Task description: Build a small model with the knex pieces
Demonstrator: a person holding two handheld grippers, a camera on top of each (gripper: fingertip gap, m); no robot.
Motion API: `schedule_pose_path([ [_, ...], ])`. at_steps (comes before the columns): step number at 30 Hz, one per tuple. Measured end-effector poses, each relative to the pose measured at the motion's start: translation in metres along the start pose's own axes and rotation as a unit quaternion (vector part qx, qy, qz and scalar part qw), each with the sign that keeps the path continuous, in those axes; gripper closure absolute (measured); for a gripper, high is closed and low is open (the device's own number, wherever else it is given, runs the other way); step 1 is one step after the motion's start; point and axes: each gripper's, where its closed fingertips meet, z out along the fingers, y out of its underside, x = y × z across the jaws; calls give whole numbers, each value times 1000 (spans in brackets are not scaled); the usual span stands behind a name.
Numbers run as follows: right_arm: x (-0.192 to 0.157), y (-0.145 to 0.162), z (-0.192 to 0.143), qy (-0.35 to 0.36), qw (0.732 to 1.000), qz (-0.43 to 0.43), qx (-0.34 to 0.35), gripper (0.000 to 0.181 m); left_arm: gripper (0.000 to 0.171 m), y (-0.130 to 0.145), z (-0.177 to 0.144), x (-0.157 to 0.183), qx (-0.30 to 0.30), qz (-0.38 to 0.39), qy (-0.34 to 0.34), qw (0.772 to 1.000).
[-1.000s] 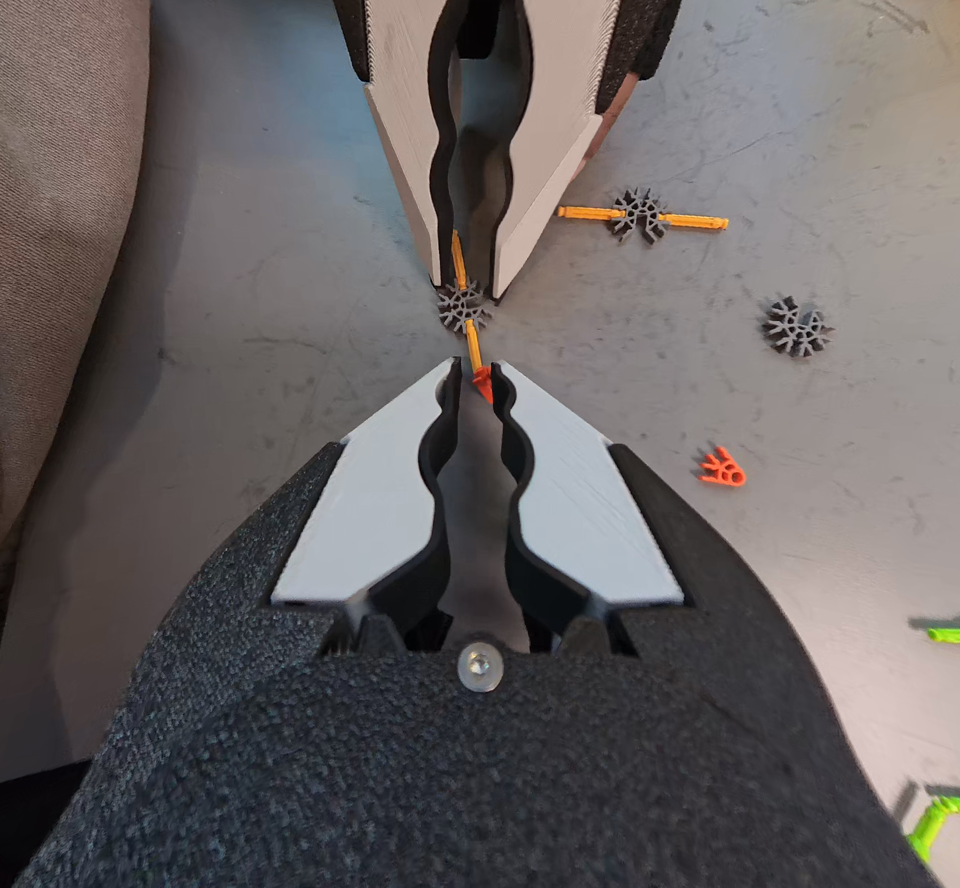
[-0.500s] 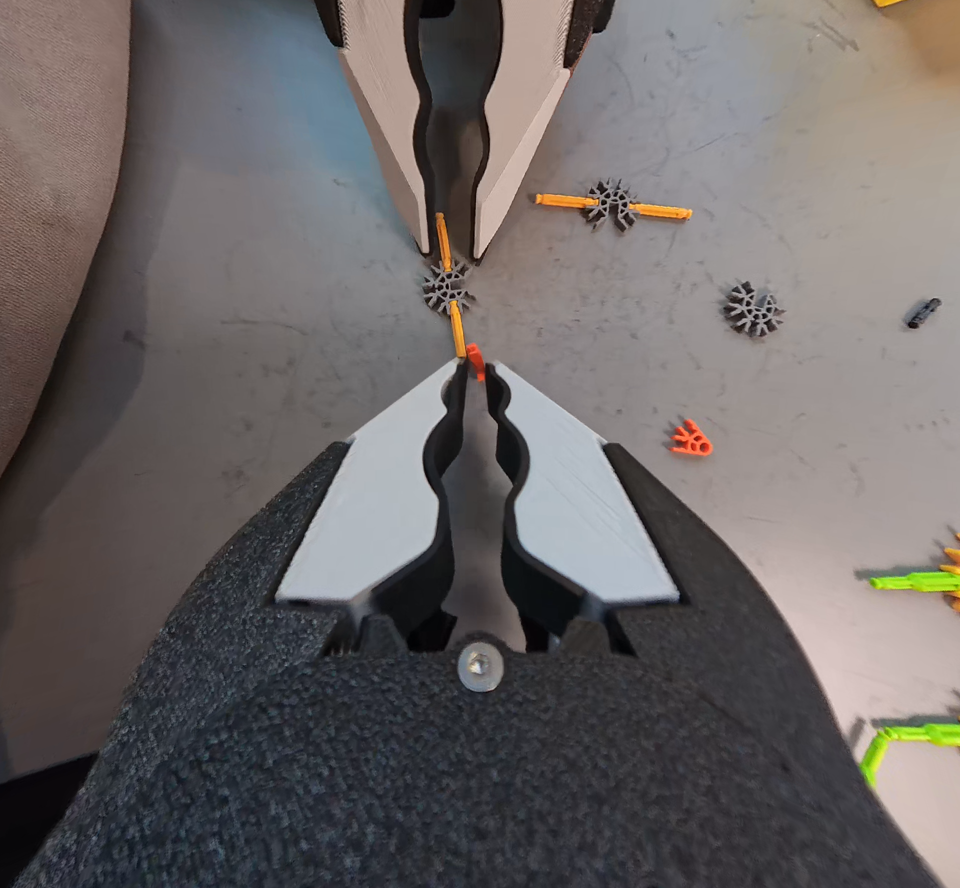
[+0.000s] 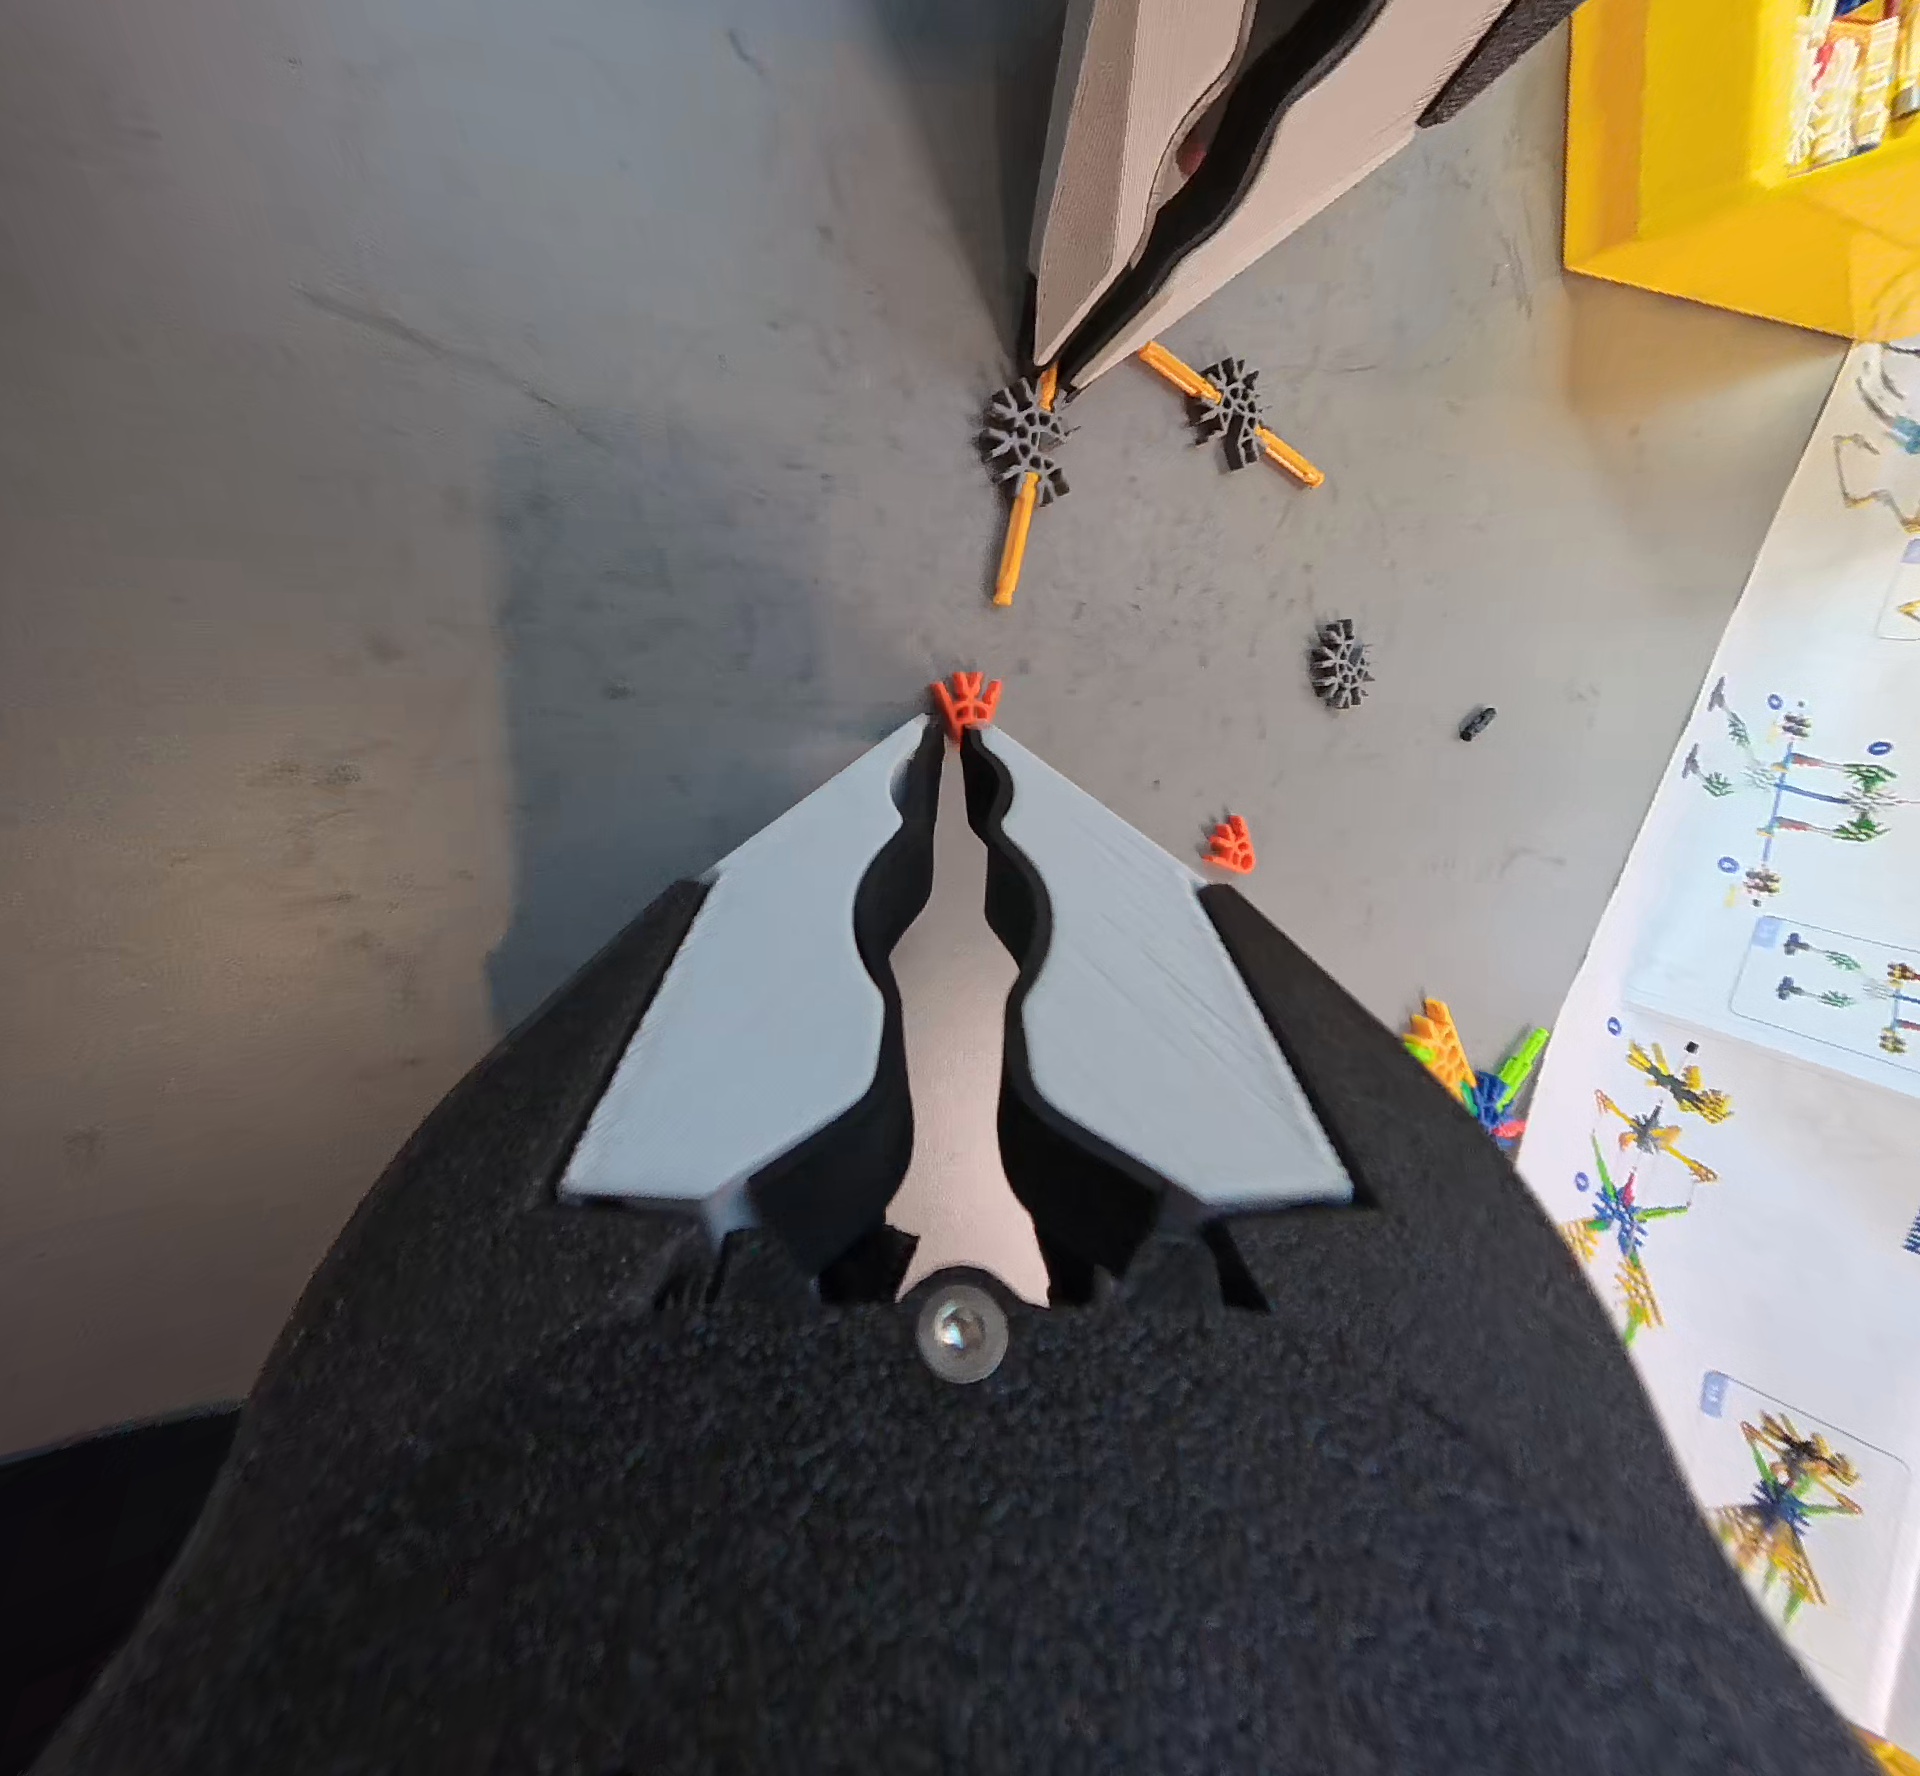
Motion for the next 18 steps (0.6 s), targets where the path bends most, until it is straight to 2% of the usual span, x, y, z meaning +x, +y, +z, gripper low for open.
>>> schedule_pose_path([
  [4, -4, -8, -7, -22, 997, 58, 36, 168, 169, -2, -1, 1, 10, -6, 1, 1000],
  [8, 6, -1, -8, -37, 985, 156, 57, 166, 169, -10, -1, 0, 28, -8, -6, 1000],
  [11, 5, -2, -1, -67, 975, 200, 67, 164, 168, -15, 0, 1, 38, -1, -7, 999],
  [18, -4, -17, 7, -131, 971, 181, 83, 171, 169, -14, -1, 8, 37, 24, 9, 999],
])
